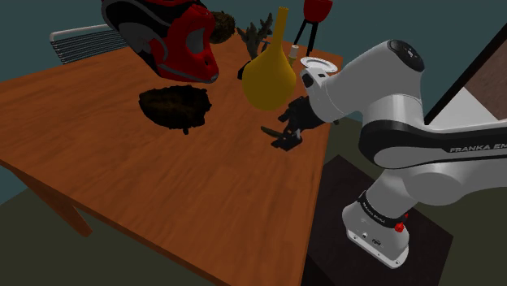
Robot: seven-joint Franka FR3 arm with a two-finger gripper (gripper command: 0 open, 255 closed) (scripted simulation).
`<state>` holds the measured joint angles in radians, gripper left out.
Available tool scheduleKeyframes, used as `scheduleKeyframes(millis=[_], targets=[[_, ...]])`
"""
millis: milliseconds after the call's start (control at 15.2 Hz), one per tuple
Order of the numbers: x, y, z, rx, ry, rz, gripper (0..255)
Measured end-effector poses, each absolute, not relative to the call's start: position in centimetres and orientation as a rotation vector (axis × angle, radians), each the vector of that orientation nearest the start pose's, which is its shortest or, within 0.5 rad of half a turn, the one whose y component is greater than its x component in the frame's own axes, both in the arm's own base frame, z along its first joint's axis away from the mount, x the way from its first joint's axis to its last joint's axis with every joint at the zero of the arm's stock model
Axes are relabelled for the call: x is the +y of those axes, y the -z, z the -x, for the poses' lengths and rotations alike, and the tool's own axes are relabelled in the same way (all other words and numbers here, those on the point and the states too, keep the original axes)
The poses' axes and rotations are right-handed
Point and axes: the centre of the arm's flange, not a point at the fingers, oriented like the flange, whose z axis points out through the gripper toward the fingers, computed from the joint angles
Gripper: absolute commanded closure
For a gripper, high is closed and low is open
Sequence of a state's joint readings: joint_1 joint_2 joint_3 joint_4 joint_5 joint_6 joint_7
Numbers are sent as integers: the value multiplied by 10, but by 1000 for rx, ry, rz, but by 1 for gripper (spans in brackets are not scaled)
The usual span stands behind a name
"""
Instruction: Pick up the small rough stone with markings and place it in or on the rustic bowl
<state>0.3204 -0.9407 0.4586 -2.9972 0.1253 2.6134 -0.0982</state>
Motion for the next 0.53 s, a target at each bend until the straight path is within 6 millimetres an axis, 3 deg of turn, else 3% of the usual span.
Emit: scheduleKeyframes(millis=[198, 264, 528], targets=[[198, -414, -238, -1085, 912, 2949, 0], [198, -414, -238, -1085, 912, 2949, 255], [198, -414, -238, -1085, 912, 2949, 255]])
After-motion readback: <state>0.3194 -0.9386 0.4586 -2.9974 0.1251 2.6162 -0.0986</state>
